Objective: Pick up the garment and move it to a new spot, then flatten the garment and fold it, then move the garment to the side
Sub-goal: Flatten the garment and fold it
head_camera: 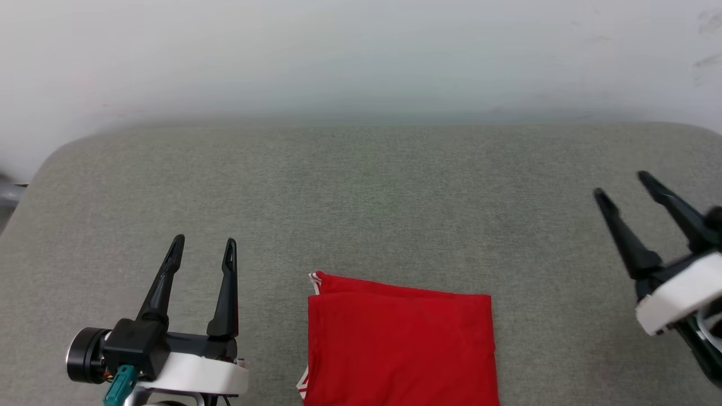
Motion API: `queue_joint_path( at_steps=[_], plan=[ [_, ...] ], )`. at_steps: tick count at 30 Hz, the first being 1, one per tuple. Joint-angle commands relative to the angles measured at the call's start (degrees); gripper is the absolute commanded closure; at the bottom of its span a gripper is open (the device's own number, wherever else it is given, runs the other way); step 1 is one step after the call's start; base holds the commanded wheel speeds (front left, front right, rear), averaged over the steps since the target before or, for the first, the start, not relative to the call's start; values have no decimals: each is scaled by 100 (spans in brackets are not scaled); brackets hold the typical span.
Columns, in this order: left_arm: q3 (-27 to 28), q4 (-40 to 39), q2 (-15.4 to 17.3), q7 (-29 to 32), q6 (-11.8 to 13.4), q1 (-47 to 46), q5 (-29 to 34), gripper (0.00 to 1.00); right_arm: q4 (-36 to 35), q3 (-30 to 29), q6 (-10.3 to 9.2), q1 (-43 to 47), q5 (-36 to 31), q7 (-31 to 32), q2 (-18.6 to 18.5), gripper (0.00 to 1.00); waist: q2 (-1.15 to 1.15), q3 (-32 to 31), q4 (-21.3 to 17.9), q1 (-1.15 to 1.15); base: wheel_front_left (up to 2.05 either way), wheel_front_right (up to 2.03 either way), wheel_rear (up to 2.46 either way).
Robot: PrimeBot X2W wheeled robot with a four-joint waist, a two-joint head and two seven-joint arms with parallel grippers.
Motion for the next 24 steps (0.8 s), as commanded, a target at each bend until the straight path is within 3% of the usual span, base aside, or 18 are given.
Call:
queue_joint_path(
  at_steps=[1, 4, 11, 19, 24],
  plan=[
    [12, -11, -7, -13, 28, -51, -23, 0, -36, -71, -5, 78, -60, -77, 12, 0, 0, 20, -54, 0, 0, 0, 0],
    [-4, -10, -18, -13, 39, -22, -64, 0, -119, -466, -5, 506, -310, -527, 187, 0, 0, 50, -118, 0, 0, 0, 0],
    [-29, 26, -32, -13, 88, 141, -123, 0, -450, -1113, -5, 1371, -869, -1257, 993, 0, 0, 64, -170, 0, 0, 0, 0],
    [-43, 160, -39, -13, 98, 354, -190, 0, -253, -1459, -5, 1802, -1297, -1477, 1765, 0, 0, 40, -112, 0, 0, 0, 0],
    [-100, 312, -39, -13, 133, 410, -261, 0, -63, -1459, -5, 1882, -1440, -1491, 1940, 0, 0, 3, -40, 0, 0, 0, 0]
  ],
)
